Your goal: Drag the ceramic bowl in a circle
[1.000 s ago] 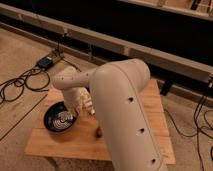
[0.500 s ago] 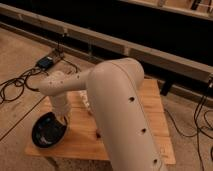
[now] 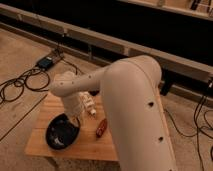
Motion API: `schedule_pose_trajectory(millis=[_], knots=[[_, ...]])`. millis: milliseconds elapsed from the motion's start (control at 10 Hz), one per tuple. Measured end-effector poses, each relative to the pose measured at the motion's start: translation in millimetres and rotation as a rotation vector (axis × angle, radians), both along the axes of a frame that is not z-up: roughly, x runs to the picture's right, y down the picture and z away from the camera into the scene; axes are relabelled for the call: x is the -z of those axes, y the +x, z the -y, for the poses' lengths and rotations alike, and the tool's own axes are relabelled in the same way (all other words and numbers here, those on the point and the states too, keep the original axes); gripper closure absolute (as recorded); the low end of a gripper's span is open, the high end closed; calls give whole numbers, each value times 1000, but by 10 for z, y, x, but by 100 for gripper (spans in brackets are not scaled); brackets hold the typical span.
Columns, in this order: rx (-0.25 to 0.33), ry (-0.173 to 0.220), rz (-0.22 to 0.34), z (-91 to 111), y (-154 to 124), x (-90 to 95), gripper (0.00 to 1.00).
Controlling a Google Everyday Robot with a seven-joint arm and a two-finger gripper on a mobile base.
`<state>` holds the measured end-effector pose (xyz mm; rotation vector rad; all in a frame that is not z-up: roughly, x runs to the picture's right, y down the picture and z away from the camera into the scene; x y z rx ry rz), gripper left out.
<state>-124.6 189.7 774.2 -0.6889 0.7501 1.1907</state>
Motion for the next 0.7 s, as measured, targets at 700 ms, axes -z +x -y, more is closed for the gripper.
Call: schedule_pose_trajectory(millis=[700], knots=[[-42, 62, -74, 414, 142, -483, 100]])
